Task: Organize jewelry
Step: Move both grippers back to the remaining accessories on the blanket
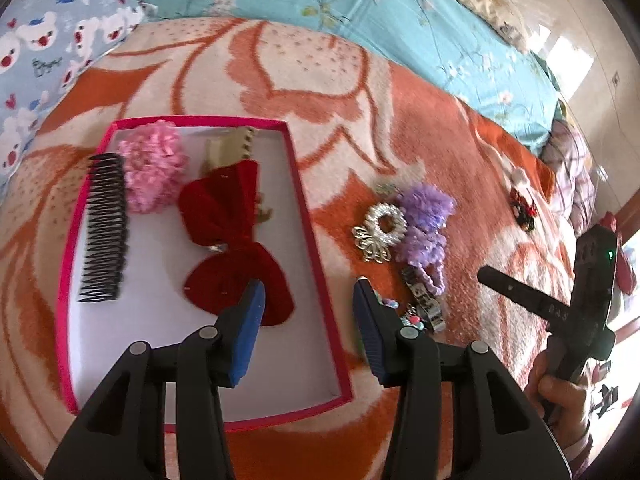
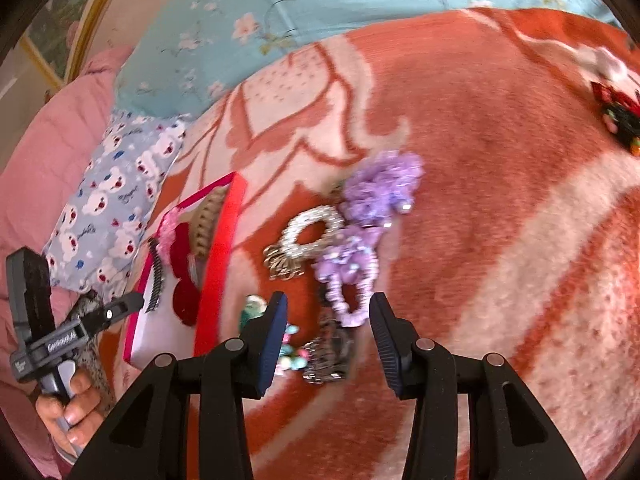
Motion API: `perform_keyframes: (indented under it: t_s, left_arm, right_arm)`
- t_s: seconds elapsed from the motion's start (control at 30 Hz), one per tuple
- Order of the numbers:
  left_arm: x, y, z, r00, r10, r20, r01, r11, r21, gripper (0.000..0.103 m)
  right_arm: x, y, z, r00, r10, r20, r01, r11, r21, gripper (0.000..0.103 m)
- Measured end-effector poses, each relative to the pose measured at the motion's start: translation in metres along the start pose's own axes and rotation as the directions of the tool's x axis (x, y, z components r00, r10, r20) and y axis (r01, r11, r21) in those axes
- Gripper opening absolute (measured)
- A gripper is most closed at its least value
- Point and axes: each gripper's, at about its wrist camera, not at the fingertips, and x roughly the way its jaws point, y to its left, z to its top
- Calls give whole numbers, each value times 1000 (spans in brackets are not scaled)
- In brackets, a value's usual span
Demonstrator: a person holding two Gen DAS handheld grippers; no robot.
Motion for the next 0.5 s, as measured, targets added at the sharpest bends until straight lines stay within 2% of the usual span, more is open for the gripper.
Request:
perform_keyframes:
  t_s: [0.1,0.37,0.5]
  left_arm:
    - [9,-10,3,1000,-3,-21,3,1000,11,50]
    - [45,-33,28,999,18,-48,-15,998,55,50]
    - [70,-49,42,996,33,-77,-25,993,111,50]
  right_arm:
    - [1,-8,3,1000,-9,8,9,1000,12,45]
    - [19,-26,25,1000,-8,24,7,998,58,45]
    - [30,-37,39,999,-8,31,5,996,92,45]
